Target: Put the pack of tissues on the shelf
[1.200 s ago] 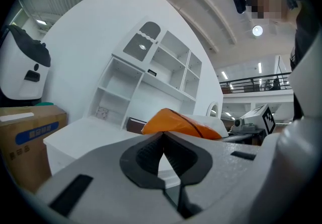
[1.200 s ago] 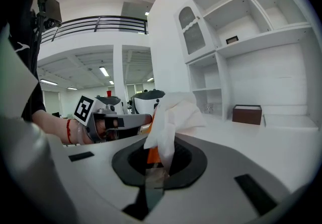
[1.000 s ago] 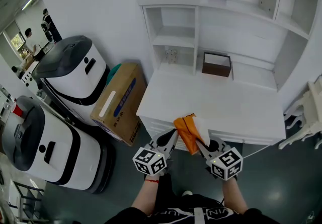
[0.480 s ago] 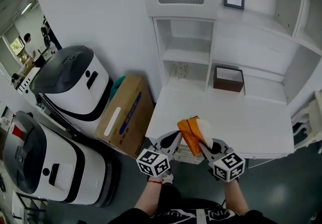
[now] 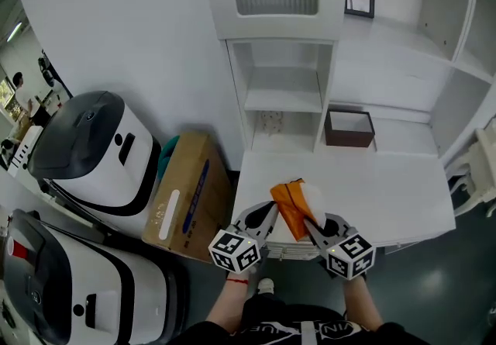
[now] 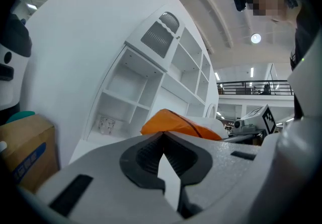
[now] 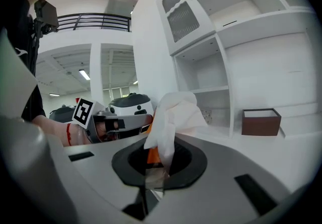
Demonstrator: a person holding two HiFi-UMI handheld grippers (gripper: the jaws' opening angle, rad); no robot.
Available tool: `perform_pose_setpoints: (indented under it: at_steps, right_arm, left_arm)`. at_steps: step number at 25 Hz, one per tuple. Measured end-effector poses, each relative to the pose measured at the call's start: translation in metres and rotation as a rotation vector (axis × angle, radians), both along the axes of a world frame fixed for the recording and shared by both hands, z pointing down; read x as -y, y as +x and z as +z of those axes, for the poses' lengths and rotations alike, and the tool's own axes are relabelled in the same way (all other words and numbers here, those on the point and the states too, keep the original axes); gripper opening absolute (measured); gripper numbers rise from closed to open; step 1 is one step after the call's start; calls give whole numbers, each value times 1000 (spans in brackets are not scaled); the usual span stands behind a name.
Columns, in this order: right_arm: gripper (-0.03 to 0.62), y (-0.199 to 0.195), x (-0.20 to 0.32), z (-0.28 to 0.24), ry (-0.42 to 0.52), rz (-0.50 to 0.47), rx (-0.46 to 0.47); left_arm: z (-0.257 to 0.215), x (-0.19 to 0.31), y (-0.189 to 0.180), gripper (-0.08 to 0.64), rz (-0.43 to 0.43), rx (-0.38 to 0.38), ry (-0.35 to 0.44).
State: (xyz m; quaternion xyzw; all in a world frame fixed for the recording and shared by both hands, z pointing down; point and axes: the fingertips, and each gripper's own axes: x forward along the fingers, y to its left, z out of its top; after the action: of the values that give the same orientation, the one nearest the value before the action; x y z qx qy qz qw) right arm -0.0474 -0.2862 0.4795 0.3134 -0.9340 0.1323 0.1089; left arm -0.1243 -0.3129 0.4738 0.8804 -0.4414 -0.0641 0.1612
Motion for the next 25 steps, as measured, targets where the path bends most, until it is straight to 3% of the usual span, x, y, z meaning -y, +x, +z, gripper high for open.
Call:
perform_pose_setpoints:
  at_steps: [7, 13, 20, 25]
  right_arm:
    - [16, -48, 31, -6, -3, 56, 10]
    - [15, -83, 56, -18, 20, 69, -27]
    - [15, -94, 89, -40, 10, 111, -9]
    - [15, -97, 118, -53, 3, 129, 8]
  left_arm:
    - [-5, 29, -39, 6, 61, 23, 22]
    - [-11, 53, -74, 6, 48, -8, 36]
    - [-25, 82, -86, 6, 0, -17, 21]
    - [-34, 95, -81, 6, 28, 7, 34]
